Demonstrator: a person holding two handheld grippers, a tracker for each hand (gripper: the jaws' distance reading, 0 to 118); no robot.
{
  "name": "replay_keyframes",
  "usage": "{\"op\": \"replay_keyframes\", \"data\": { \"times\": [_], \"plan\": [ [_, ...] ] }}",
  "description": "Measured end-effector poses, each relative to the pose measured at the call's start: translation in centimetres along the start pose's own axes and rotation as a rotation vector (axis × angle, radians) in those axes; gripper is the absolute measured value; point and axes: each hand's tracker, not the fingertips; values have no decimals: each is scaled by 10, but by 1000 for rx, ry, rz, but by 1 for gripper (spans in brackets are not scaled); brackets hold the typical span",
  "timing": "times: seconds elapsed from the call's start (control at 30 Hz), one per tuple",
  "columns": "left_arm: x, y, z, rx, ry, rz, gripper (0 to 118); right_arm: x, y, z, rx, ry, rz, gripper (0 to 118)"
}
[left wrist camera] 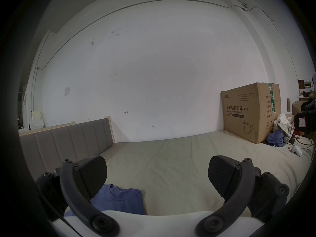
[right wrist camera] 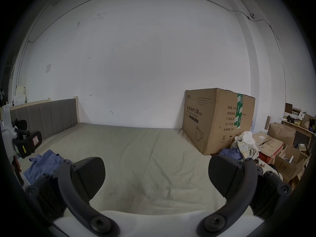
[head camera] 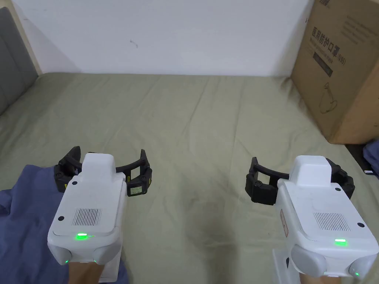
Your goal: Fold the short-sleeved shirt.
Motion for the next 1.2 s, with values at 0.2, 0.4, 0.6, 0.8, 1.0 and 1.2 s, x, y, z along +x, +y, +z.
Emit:
{"op": "replay_keyframes", "data": {
  "times": [0.2,0.4,0.6,0.8,1.0,1.2],
  "plan": [
    [3,5,2,6,-5,18,46,2,2,2,-12,8,1,82],
    [5,5,0,-25,-48,31,0,5,-1,-1,-6,0,-9,0],
    [4,4,0,-45,-49,25,0,3,-4,-5,-15,4,2,0],
    [-22,1,5,-54,21,46,0,-13,1,-10,-13,57,14,0],
    [-81,-5,29,-72,177,46,0,-65,11,-21,15,202,26,0],
    [-152,-11,67,-95,353,32,0,-140,25,-17,38,382,27,0]
  ]
}}
